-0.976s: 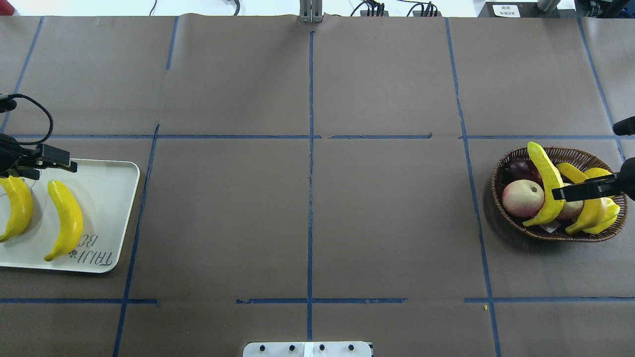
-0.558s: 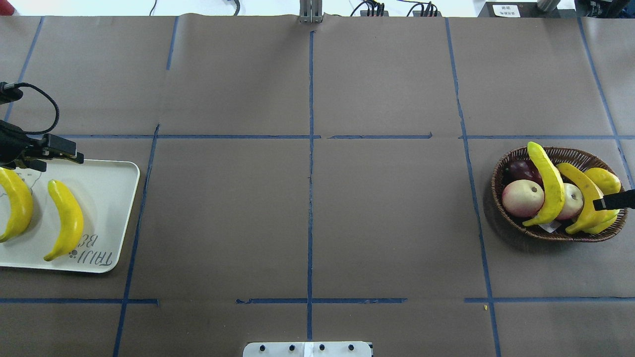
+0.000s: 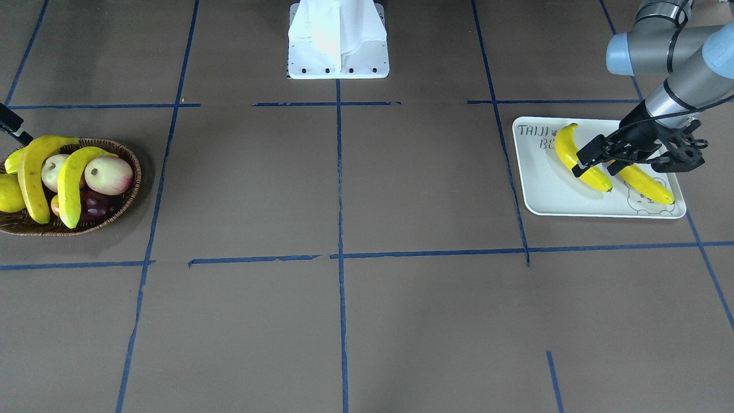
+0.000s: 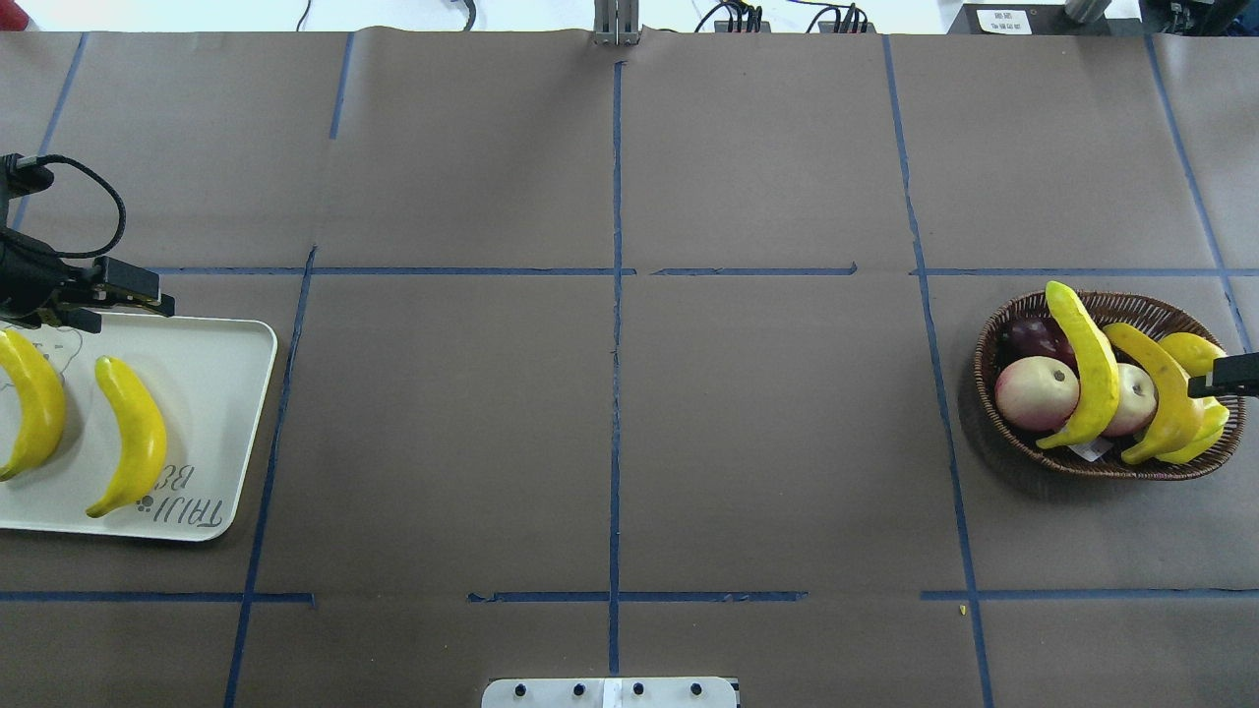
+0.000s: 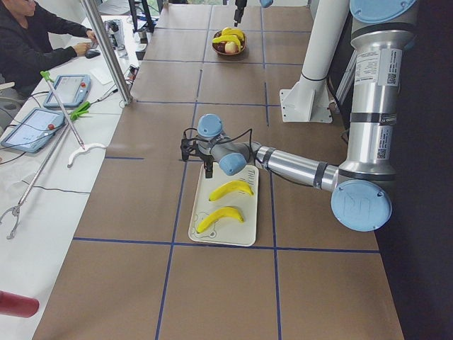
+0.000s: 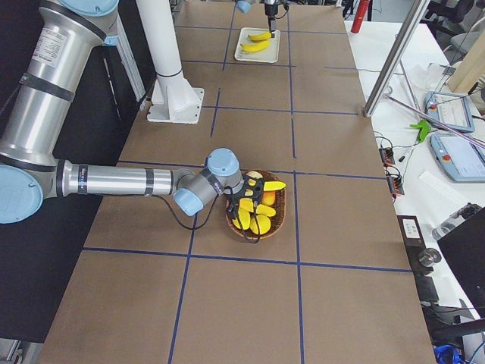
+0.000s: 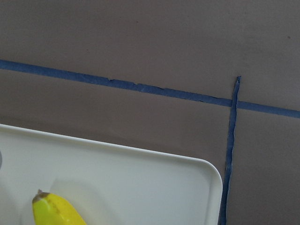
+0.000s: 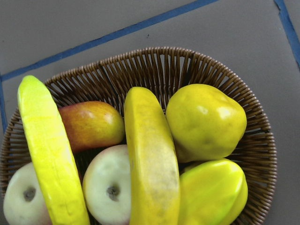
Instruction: Transfer all bananas from basket to plate
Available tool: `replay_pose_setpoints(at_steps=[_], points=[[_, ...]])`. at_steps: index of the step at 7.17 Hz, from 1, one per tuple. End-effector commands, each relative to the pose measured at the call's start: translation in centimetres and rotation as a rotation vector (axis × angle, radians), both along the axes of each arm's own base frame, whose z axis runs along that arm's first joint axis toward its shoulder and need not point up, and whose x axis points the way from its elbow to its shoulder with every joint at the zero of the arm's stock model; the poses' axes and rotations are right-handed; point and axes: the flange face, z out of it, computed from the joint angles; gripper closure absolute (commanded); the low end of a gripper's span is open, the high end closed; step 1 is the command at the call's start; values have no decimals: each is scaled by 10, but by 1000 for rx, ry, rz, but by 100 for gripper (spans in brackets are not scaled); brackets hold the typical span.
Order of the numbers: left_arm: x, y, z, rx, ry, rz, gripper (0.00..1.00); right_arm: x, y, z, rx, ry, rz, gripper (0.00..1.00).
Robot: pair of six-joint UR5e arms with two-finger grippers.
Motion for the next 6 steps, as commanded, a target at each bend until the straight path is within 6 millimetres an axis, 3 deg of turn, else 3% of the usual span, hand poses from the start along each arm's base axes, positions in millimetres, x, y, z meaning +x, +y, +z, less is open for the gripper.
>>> replay_pose_setpoints(at_steps=[1,3,4,6], points=[[0,0,0,0,1,1,1,-18,-8,-3,-10,-17,24,0],[1,0,0,-2,1,2,1,-32,-4,2,-1,7,-4,1],[1,-1,-1,0,2,0,1,-33,-2,5,-5,11,-9,16],[0,0,-1,0,3,2,1,-31,-1,6,1,14,-12,71]])
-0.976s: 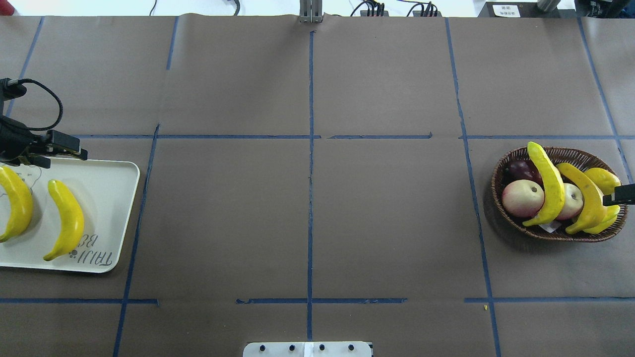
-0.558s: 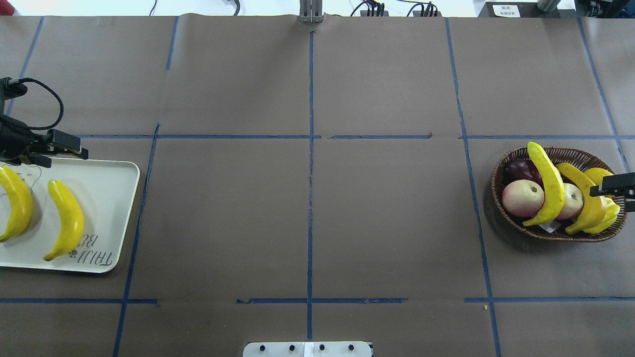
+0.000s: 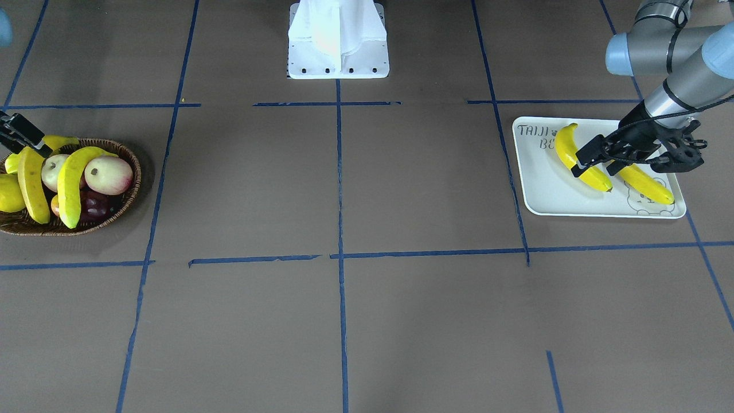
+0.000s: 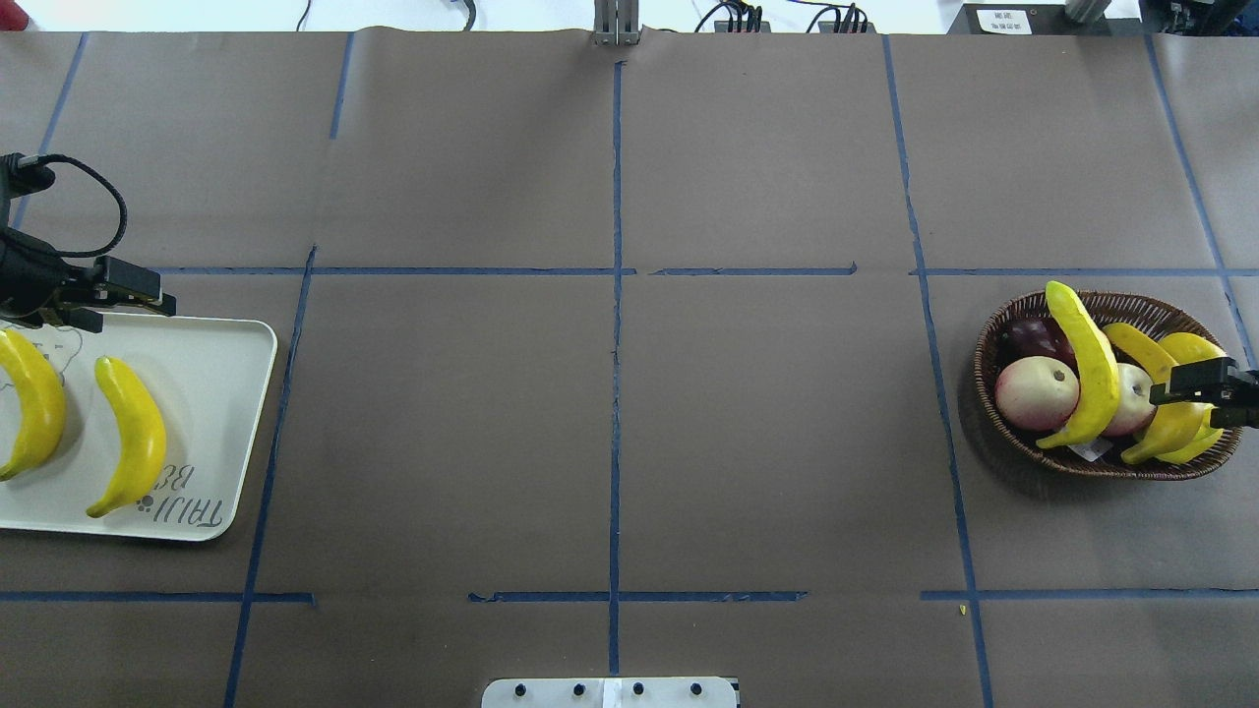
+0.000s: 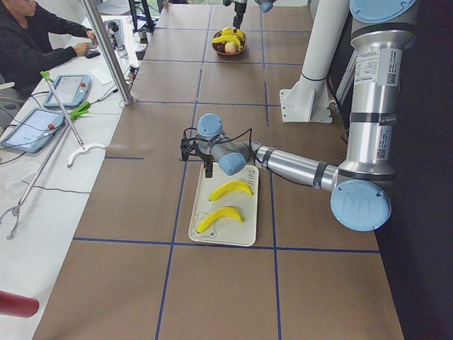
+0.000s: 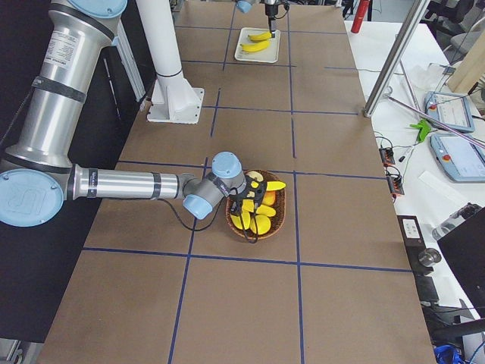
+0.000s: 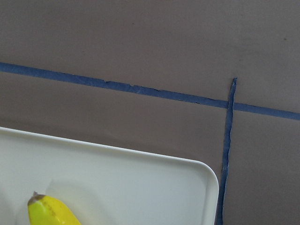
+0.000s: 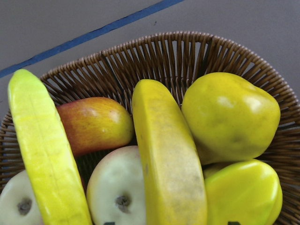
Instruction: Transfer all bananas from basket to plate
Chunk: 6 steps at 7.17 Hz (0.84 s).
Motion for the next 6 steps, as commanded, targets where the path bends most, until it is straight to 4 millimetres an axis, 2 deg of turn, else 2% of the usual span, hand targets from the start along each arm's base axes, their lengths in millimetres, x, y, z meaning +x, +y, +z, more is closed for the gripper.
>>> replay_pose_setpoints(at_steps=[1,2,3,4,5,6], points=[[0,0,0,-1,1,0,1,-1,-1,-1,11,-1,-9,94],[1,0,1,-3,-2,0,1,-1,-2,-6,36,-3,-18,100],[1,0,1,-2,-2,1,1,-1,-2,-16,50,-15,-18,100],[1,-1,0,1,-1,0,1,13,-1,-27,113,-16,-17,100],[2,-1,1,0,-2,1,1,47,0,-33,227,11,-20,100],[3,-3,2,-1,-4,2,1,80,-5,-51,322,8,-3,100]])
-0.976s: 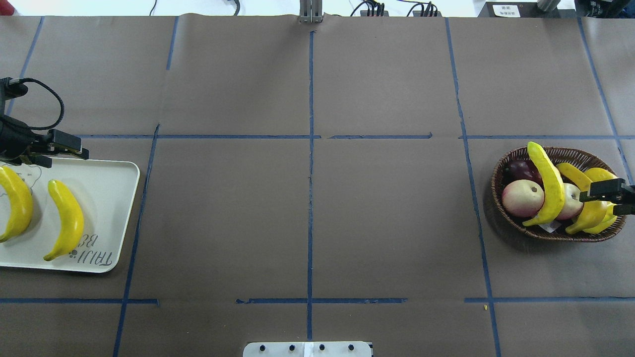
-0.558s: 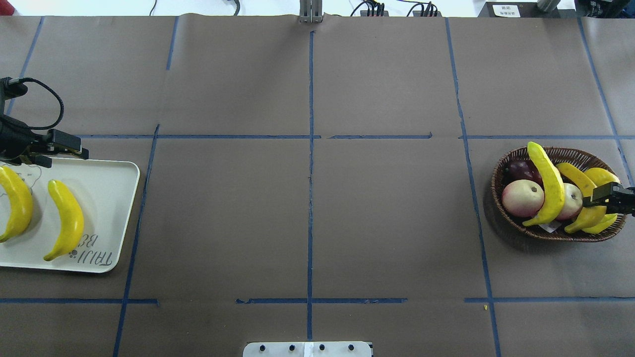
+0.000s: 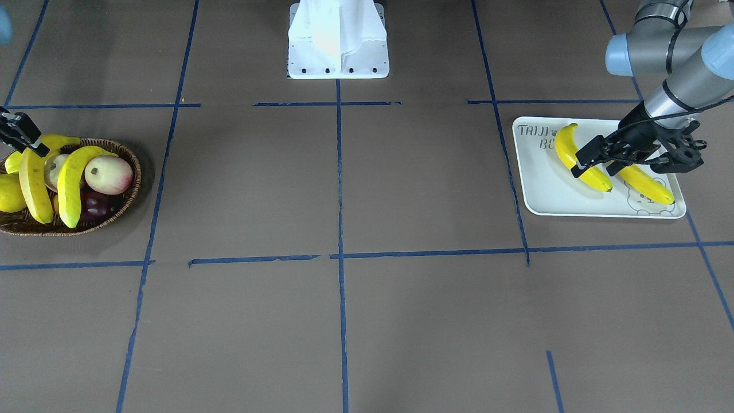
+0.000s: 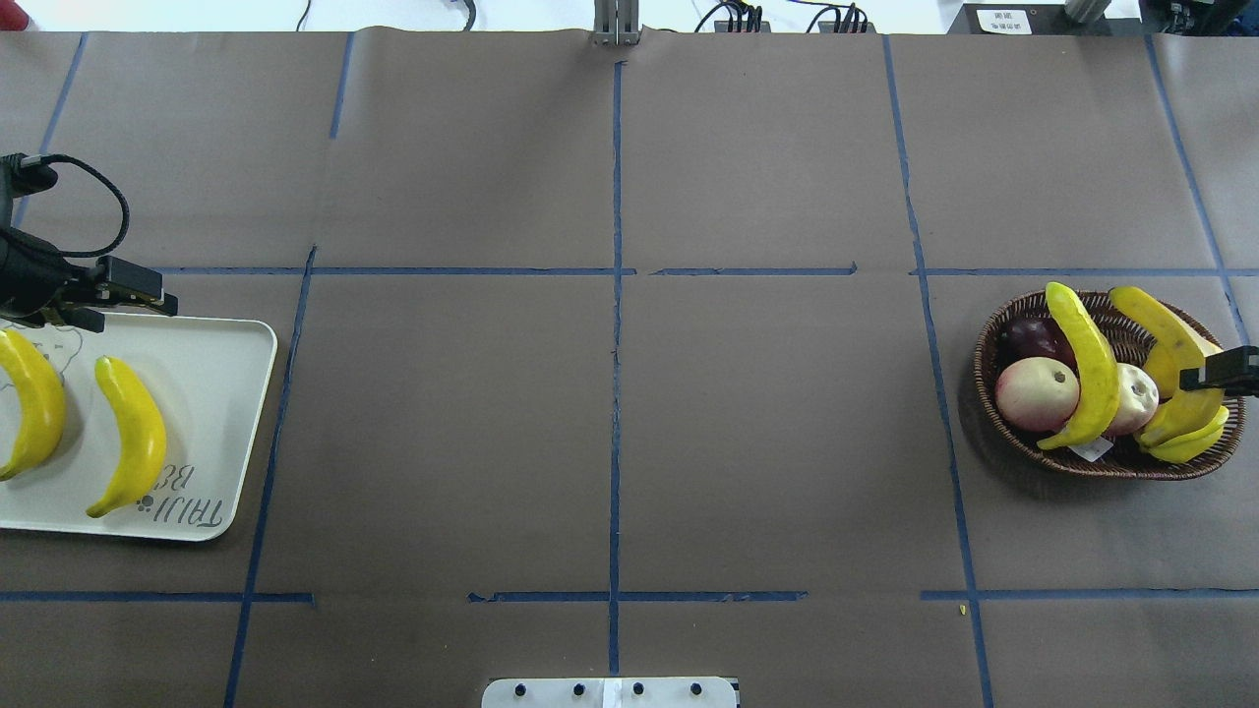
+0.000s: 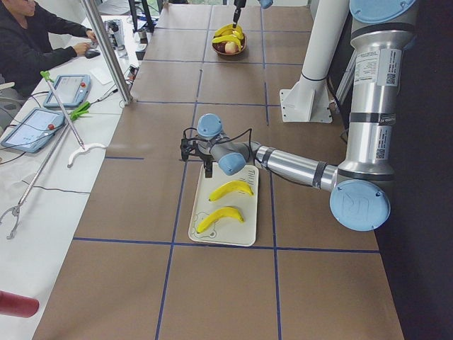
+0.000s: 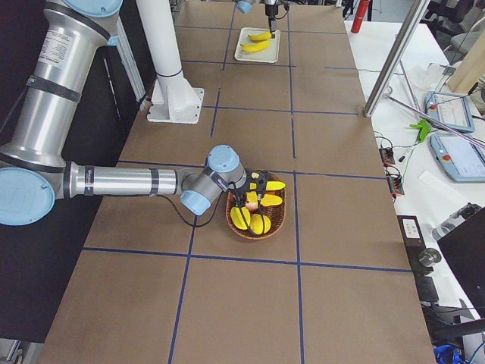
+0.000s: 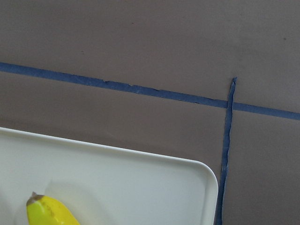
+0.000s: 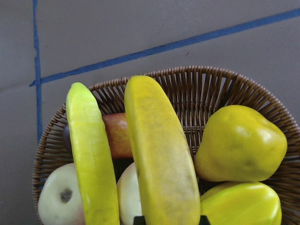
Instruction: Transfer all bananas from basket to plate
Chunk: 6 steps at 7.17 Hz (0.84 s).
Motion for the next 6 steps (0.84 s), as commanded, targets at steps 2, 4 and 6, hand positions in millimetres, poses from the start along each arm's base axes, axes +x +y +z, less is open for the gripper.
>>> replay_pose_setpoints(at_steps=[2,4,6], points=[[5,-4,-8,10,8,0,1,31,-43,-73,213,-71,-11,100],[22,-26,-47,17,54,-26,1,-68,-112,-170,188,-111,-112,100],[58,-43,-116,-82,160,-94,1,-197,-123,-256,204,-142,-139,100]])
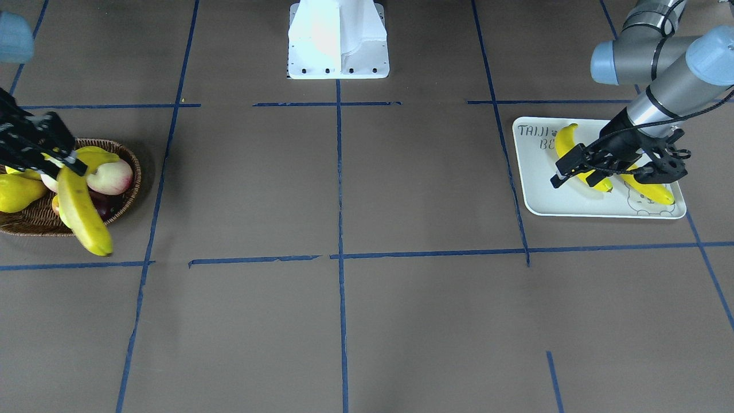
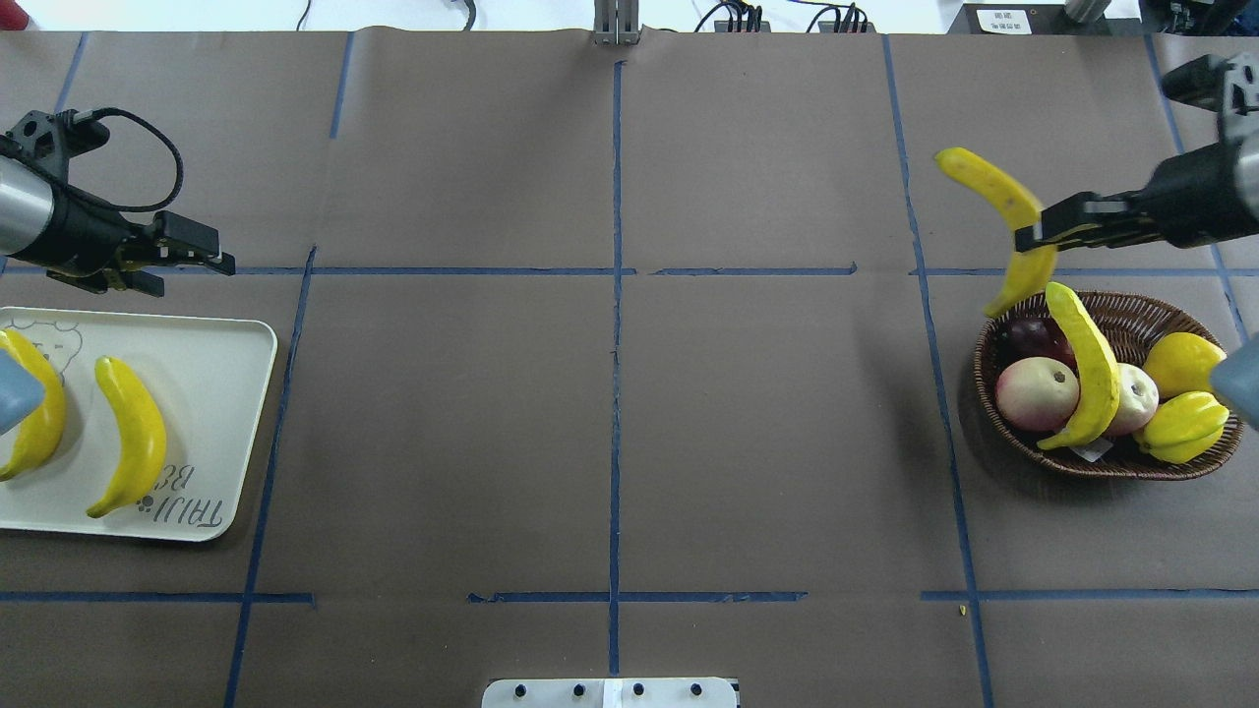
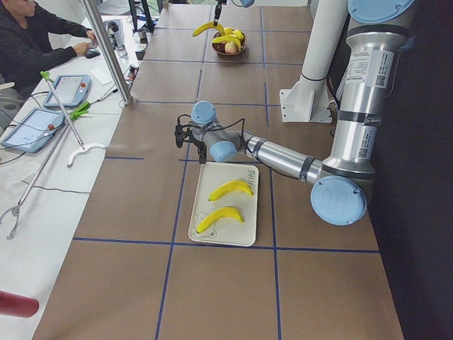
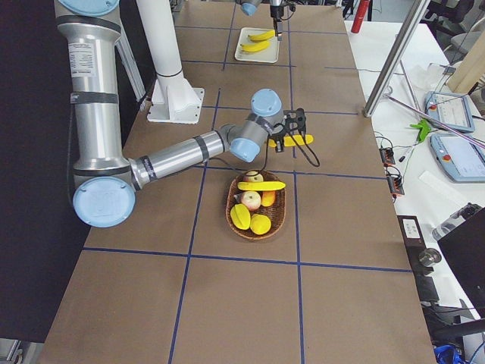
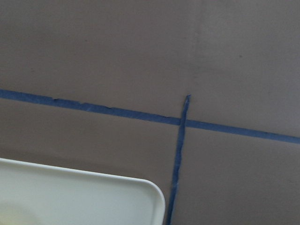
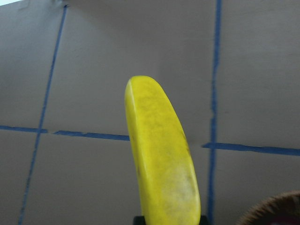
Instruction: Transfer all bananas from basket to plate
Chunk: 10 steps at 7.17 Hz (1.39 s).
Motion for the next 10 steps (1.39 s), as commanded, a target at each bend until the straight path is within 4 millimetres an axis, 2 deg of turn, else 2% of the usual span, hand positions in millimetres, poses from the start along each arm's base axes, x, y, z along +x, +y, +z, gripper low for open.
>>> replay_pose_setpoints(at_steps=[1,2,3,4,5,6,7,8,9,10], points=[[41,-8,-65,-109,112,-49,1,-137,19,-97,2,-62,23,100],[69,-8,-100,-130,168,-54,1,-184,43,-133,21,-100,55,100],[91,-14,-139,-173,238,-112,1,-220,66,-162,42,-132,89,100],[100,-10,-149,-171,281,-129,1,-225,67,-179,31,-113,95,100],[106,-5,-154,-179,314,-130,1,-226,75,-187,26,-103,84,100],[127,1,-191,-210,372,-137,1,-232,81,-193,32,-110,77,100],[172,21,-232,-258,437,-197,1,-241,87,-196,40,-107,88,100],[192,26,-260,-264,476,-232,1,-244,90,-196,43,-106,91,100],[205,16,-275,-288,488,-238,1,-244,90,-197,44,-107,91,100],[218,7,-277,-298,476,-243,1,-244,91,-197,44,-108,89,100]])
